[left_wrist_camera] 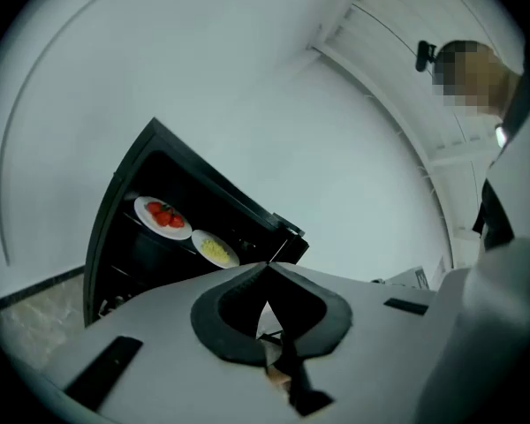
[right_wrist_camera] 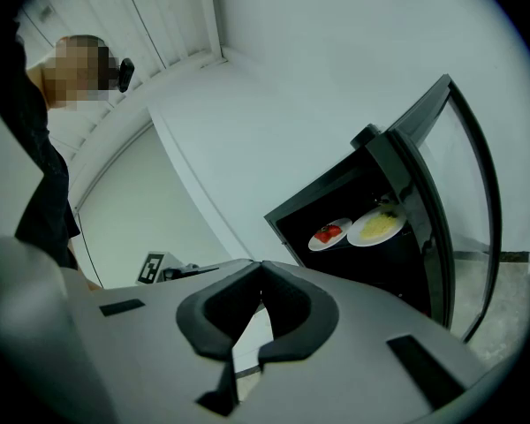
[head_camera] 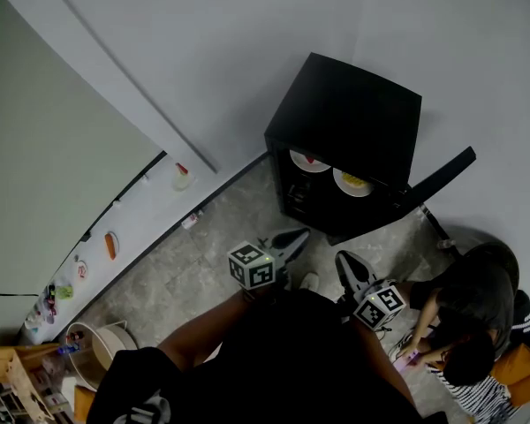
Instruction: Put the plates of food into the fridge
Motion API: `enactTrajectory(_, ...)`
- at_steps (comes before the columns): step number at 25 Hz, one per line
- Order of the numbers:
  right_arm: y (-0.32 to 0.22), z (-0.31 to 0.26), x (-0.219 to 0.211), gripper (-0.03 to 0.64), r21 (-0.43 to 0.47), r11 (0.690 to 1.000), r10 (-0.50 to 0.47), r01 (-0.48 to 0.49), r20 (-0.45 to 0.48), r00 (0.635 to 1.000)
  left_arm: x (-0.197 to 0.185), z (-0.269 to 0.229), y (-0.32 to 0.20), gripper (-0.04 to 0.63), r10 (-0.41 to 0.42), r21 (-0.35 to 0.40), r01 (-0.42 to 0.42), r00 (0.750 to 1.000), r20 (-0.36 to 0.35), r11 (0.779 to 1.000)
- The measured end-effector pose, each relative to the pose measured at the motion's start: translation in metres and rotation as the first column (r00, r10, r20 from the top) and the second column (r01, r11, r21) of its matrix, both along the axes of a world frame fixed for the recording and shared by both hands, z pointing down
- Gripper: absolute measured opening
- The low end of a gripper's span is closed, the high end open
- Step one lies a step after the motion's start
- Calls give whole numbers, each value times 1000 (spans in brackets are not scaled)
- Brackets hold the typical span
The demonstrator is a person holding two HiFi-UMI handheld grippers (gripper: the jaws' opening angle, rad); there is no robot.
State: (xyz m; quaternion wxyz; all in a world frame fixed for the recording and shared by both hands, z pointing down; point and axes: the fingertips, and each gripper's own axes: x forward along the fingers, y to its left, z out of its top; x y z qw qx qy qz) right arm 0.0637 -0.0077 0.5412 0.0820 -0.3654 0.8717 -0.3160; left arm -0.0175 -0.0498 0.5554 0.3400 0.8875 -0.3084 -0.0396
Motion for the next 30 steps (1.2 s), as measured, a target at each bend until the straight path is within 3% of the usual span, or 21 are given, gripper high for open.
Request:
enactTrajectory(5,2,0,-8,25,4,1000,-24,24,-26,999,-3,-19,16,23,10,137,-22,996,87,990)
enactTrajectory(12,1,-11,-8,25,43,999,-22,24,-56,998,-11,-39,33,23,-3,283,-52,982,190,958)
enactTrajectory(15,0,-35,-10,25,129,991,-29,41,-98,995,-11,-56,38,23,-22,365,-56,979,205,929)
enactTrajectory(19,-2,-69,-18,25,277,958,-30,72,-153,988,-10,-81,40,23,-59,445,-45,974,217,894)
enactTrajectory(28,3,-89,-26,25,349,935,-12,53,-120,993,-8,-122,44,23,-111,580,-70,956,272,812)
enactTrajectory(30,4,-90,-28,25,358,932,-1,52,-141,990,-6,-128,43,23,-120,586,-53,960,253,808)
